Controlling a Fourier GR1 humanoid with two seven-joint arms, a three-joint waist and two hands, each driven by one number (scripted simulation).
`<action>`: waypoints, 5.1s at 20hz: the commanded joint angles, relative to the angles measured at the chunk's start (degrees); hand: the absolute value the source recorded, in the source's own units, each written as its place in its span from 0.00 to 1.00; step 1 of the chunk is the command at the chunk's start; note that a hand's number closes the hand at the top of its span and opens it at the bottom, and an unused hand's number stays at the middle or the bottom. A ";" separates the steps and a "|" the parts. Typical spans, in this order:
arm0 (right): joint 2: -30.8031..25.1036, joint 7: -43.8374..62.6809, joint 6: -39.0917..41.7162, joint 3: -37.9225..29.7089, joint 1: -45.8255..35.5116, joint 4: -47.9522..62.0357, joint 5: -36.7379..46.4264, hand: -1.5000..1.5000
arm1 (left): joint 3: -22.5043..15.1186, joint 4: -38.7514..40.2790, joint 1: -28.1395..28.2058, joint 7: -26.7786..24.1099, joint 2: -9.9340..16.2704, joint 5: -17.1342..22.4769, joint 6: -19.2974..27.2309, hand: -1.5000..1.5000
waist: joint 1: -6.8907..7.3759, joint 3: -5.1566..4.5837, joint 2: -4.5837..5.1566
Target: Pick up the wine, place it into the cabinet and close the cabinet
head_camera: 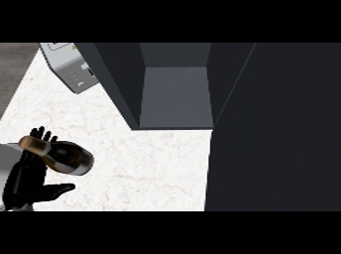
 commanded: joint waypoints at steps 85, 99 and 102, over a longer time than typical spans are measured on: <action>2.62 4.47 2.08 -3.02 3.00 -8.21 -5.29 0.00 | -47.83 -40.13 -23.89 34.82 -9.09 -6.92 55.20 1.00 | -0.22 0.06 -0.08; 2.37 6.04 1.62 -0.36 0.97 -8.39 -3.77 0.00 | -49.79 -26.05 -31.20 25.92 -9.09 -3.12 63.38 1.00 | -0.32 0.02 0.04; 1.55 2.98 3.08 -4.20 1.47 -5.84 -5.35 0.00 | -46.89 -25.40 -29.91 23.81 -9.09 -1.22 59.41 1.00 | -0.09 0.03 0.07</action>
